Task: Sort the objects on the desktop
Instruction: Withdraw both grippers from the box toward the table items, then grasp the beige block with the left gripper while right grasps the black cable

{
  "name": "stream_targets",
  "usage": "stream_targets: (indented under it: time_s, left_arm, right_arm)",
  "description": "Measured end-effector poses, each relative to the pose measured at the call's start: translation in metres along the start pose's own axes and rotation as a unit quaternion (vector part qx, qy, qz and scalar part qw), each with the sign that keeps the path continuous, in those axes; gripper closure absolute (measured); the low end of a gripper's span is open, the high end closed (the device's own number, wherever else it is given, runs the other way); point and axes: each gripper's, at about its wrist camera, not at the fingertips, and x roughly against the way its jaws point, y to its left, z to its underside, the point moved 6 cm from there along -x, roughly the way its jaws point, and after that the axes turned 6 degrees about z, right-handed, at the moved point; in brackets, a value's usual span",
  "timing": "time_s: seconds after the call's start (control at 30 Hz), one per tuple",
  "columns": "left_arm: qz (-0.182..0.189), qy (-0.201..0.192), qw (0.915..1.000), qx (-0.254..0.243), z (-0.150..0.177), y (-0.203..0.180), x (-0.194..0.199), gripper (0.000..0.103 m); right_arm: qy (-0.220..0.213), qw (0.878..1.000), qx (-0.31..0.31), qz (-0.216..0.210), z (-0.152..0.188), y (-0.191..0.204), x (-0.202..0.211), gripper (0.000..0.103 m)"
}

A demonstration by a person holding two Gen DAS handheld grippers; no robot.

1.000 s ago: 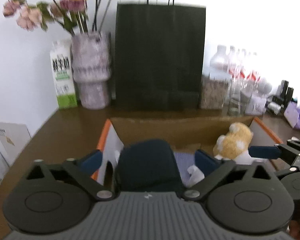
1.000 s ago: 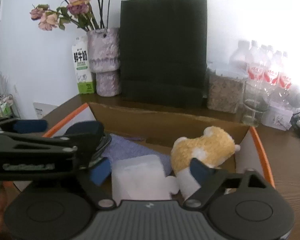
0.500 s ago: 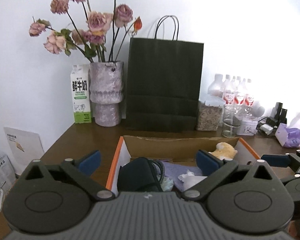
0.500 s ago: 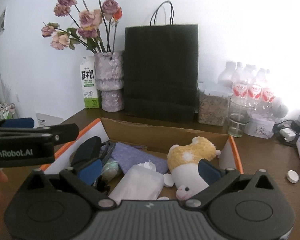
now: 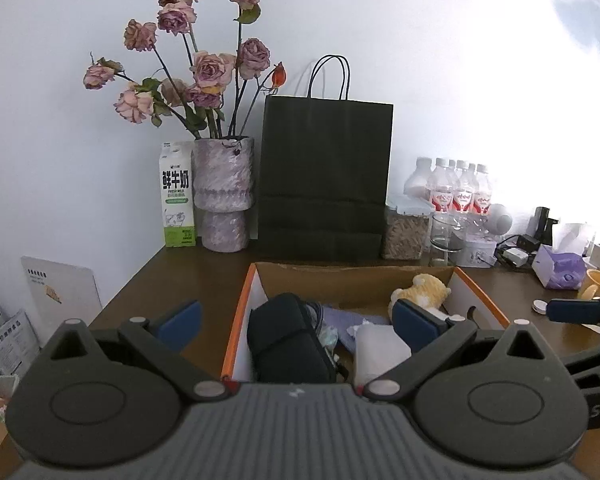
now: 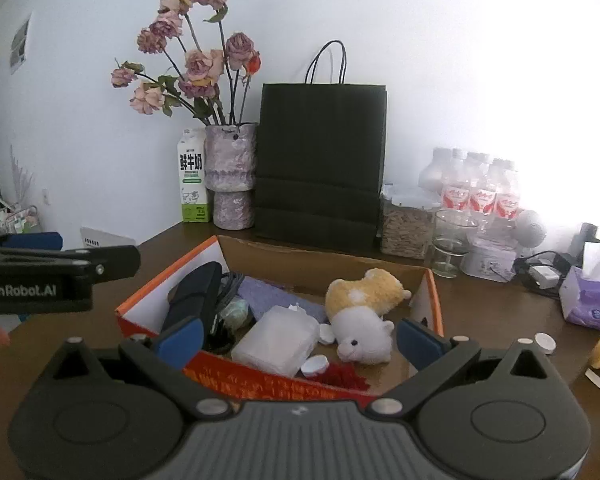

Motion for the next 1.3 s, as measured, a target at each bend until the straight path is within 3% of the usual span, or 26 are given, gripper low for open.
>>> stream_targets:
  time_s: [0.47,0.87,1.13,1.3]
  left_arm:
    - [0.014,0.028,0.9995,-0.001,0.043,-0.001,0.024,0.0]
    - [0.004,0.073,0.9973,0.006,0.097,0.006,0.03,0.0]
    - [0.0,0.081,0.9967,0.007,0.101,0.006,0.023,0.0]
    - [-0.003,0.089,0.996,0.008,0.103,0.003,0.015,0.0]
  right_arm:
    - [0.018,1.0,-0.014,0.017,0.057,-0.016,0.037,0.0]
    - [0.078,0.996,-0.032,0.042,0.122,-0.041,0.038,0.0]
    - [0.087,0.994,-0.036,0.055,0.129,-0.057,0.027,0.003]
    - [0.098,0.993,-0.035,0.058,0.13,-0.069,0.016,0.012]
